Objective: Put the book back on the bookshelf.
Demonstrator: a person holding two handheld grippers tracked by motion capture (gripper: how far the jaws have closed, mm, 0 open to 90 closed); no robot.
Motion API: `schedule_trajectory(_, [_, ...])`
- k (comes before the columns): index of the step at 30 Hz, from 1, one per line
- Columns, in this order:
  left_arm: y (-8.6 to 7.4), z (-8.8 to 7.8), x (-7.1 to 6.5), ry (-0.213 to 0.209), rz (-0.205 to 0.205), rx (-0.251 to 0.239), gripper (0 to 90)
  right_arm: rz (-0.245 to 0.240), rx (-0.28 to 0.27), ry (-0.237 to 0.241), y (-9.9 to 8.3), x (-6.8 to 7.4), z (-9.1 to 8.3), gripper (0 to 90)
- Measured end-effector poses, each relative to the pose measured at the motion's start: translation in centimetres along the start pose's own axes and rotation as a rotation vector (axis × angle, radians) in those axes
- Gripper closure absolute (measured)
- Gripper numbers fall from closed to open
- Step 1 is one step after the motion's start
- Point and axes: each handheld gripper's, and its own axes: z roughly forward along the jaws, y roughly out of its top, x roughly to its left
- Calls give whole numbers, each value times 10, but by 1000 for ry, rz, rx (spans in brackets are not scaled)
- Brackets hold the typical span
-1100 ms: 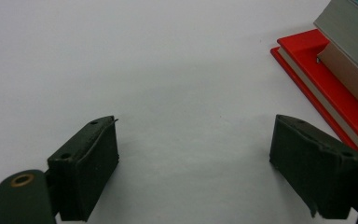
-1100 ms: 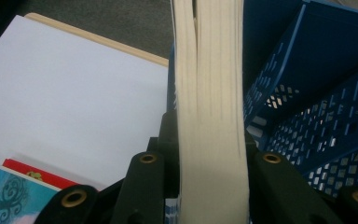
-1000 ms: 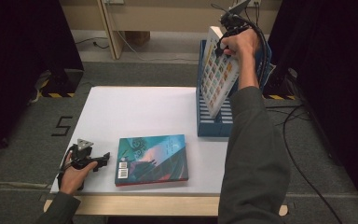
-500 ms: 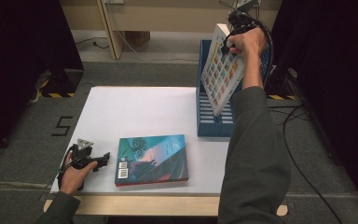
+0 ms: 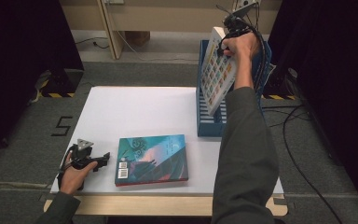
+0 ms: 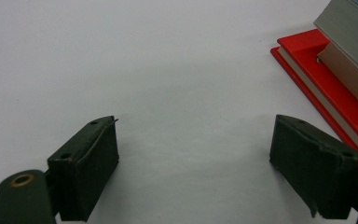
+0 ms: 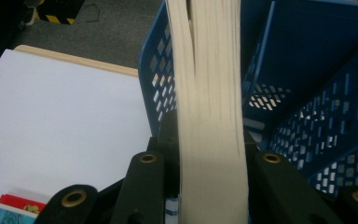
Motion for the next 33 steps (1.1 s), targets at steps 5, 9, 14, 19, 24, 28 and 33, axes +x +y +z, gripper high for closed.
schedule_trajectory(5, [0, 0, 0, -1, 1, 2, 141, 22, -6, 15, 0, 0, 13, 736])
schedule_trajectory(9, [0, 0, 0, -1, 1, 1, 142, 31, 4, 20, 0, -2, 19, 734])
schedule_trajectory(14, [0, 0, 0, 0, 0, 0, 142, 39, 25, 26, -5, -7, 31, 734])
schedule_trajectory(19, [0, 0, 0, -1, 1, 2, 141, 43, 48, 28, -9, -12, 45, 732])
schedule_trajectory(24, [0, 0, 0, 0, 1, 1, 141, 58, 47, 32, -10, -13, 54, 731])
schedule_trajectory(28, [0, 0, 0, 0, 0, -1, 141, 55, 51, 30, -10, -12, 62, 728])
schedule_trajectory(33, [0, 0, 0, 0, -1, -1, 141, 58, 52, 30, -9, -9, 68, 722])
